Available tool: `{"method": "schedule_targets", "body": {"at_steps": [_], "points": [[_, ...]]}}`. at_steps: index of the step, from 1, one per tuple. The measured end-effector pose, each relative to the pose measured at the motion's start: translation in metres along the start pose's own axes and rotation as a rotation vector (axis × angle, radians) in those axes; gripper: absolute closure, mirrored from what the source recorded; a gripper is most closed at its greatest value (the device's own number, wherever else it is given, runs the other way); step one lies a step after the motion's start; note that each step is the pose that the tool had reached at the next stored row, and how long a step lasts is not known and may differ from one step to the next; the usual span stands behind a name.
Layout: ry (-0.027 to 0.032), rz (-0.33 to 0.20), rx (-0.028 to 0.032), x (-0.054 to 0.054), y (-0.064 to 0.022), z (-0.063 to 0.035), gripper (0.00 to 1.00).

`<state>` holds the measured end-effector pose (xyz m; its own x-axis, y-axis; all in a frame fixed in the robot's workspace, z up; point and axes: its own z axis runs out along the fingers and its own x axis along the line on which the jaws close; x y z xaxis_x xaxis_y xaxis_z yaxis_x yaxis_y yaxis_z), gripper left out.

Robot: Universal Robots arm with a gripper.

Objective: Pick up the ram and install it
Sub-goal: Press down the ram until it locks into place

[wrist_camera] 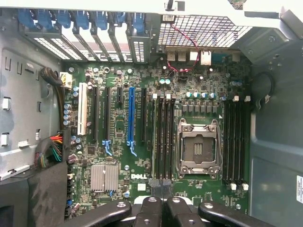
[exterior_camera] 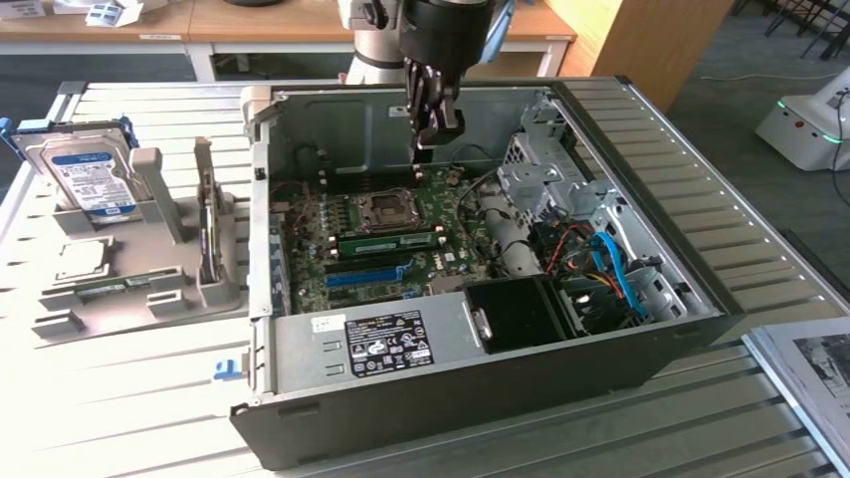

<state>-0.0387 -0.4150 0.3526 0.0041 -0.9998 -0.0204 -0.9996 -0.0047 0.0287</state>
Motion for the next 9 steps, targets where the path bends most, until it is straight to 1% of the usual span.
{"method": "schedule_targets", "body": {"at_steps": [6,9], "points": [[0.0,0.0,0.0,0.0,-0.0002,0.0,0.9],[0.0002,0.0,-0.0002,0.0,-0.0022,-0.0002,0.9]]}}
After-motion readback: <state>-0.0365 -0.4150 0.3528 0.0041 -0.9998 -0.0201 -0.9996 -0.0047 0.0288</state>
